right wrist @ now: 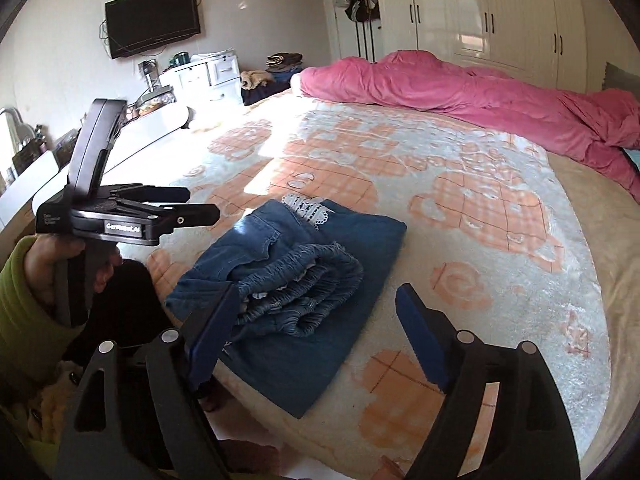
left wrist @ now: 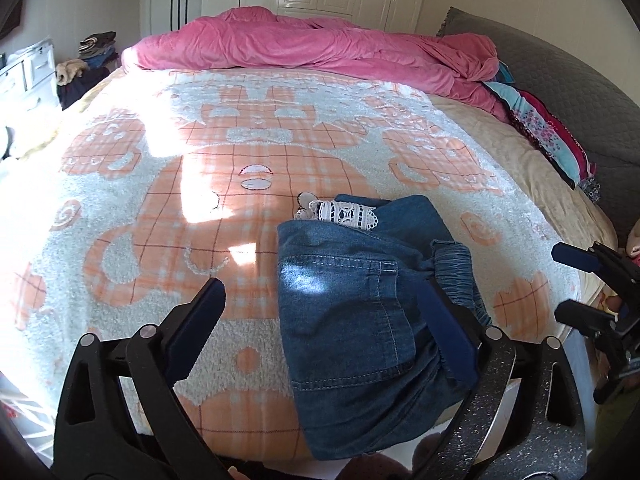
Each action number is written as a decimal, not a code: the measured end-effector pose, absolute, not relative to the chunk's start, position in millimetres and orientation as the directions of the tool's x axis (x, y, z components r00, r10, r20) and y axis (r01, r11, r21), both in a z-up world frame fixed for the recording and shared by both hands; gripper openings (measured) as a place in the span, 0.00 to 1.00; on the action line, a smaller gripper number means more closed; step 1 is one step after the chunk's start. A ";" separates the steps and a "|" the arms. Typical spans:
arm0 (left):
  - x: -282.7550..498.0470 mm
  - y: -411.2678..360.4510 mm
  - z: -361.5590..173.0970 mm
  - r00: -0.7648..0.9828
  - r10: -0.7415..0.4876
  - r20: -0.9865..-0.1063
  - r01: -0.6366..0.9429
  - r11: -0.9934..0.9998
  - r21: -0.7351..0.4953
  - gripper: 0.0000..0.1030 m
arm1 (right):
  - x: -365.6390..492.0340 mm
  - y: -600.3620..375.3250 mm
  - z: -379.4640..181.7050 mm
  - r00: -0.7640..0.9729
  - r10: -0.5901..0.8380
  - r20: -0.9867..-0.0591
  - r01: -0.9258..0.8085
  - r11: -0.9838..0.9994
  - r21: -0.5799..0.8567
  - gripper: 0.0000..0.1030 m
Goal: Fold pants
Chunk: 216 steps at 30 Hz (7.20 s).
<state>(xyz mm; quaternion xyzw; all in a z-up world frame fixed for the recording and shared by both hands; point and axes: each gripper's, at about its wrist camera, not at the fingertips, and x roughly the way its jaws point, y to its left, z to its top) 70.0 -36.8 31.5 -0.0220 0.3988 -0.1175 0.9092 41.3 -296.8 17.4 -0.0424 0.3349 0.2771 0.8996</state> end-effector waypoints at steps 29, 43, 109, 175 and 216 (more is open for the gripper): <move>100.3 -26.4 -39.6 0.536 -0.336 -0.774 0.136 0.940 -0.314 0.68 | 109.5 -276.6 -58.1 0.457 0.483 -0.747 -0.436 0.854 0.285 0.59; 96.8 -42.6 -32.0 0.560 -0.370 -0.741 0.169 0.927 -0.335 0.24 | 92.3 -264.8 -50.3 0.550 0.495 -0.672 -0.446 0.855 0.265 0.23; 174.8 -13.3 -11.7 0.634 -0.259 -0.729 0.092 0.961 -0.261 0.89 | 198.9 -277.0 -33.2 0.658 0.306 -0.688 -0.293 0.946 0.140 0.77; 0.0 -16.3 -4.7 0.683 -0.129 -0.719 0.019 0.987 -0.158 0.91 | 30.6 -286.5 -25.3 0.709 0.291 -0.642 -0.306 0.948 0.092 0.95; -2.4 -14.4 -6.3 0.680 -0.120 -0.723 0.008 0.988 -0.157 0.91 | 30.2 -284.0 -27.2 0.704 0.293 -0.647 -0.312 0.946 0.089 0.96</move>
